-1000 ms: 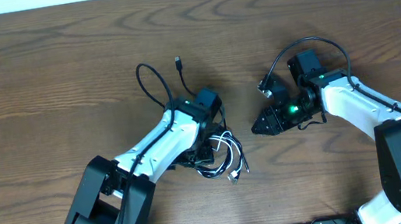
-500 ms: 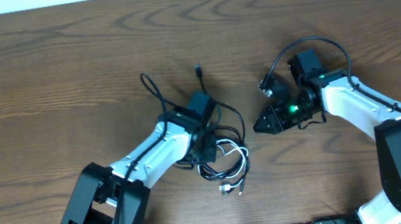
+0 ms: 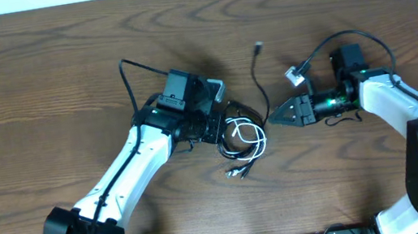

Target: Untangle cables

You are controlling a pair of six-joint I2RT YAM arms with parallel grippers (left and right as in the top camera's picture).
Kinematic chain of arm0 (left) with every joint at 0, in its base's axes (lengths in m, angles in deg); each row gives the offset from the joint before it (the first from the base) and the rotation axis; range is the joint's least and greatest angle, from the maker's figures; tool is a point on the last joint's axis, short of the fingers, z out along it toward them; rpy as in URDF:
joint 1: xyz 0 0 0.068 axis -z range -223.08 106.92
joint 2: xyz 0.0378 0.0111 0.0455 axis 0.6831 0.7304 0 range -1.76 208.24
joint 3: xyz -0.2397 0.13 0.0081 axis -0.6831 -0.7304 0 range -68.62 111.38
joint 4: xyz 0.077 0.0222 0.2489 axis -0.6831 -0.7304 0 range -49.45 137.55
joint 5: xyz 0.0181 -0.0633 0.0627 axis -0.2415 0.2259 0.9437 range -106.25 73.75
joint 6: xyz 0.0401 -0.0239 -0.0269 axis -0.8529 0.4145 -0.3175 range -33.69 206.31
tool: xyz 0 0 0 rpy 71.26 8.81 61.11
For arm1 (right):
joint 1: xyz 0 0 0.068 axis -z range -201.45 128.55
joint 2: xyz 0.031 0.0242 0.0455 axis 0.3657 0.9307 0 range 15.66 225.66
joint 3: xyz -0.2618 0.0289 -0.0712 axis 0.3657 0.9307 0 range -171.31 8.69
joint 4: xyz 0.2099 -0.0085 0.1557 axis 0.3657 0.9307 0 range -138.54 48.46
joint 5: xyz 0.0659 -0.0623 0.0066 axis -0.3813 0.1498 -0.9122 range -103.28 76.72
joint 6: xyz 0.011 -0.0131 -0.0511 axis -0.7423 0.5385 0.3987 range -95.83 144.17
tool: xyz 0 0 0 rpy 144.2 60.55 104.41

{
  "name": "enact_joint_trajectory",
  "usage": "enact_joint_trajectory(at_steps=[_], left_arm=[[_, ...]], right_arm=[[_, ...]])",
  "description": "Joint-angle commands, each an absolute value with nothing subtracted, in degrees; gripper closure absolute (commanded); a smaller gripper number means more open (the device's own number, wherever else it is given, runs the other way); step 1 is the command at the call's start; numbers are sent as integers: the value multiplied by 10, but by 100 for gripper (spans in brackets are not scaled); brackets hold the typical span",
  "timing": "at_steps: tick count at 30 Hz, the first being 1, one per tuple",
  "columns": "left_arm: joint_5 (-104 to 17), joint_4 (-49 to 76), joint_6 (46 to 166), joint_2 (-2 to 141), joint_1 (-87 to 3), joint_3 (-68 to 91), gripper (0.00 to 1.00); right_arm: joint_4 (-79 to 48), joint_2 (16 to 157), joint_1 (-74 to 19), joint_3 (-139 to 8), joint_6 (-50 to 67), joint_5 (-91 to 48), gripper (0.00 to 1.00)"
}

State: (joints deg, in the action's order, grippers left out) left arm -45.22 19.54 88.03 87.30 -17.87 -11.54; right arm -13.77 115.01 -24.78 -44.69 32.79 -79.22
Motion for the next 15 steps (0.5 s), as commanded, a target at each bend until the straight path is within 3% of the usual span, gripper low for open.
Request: enact_joint_trajectory(at_steps=[1,11,15], left_arm=[[-533,209,856,869,-182,-105,92],[-577,274,889,870,-182,-105,92],[-576,286,903,870,-182,-105,93]], right_arm=[[-146,1145,-230,-444,345,-842,55],[-144,1145,-227,-444,326,-854,53],[-116,1145,-232,-444,326,-799,53]])
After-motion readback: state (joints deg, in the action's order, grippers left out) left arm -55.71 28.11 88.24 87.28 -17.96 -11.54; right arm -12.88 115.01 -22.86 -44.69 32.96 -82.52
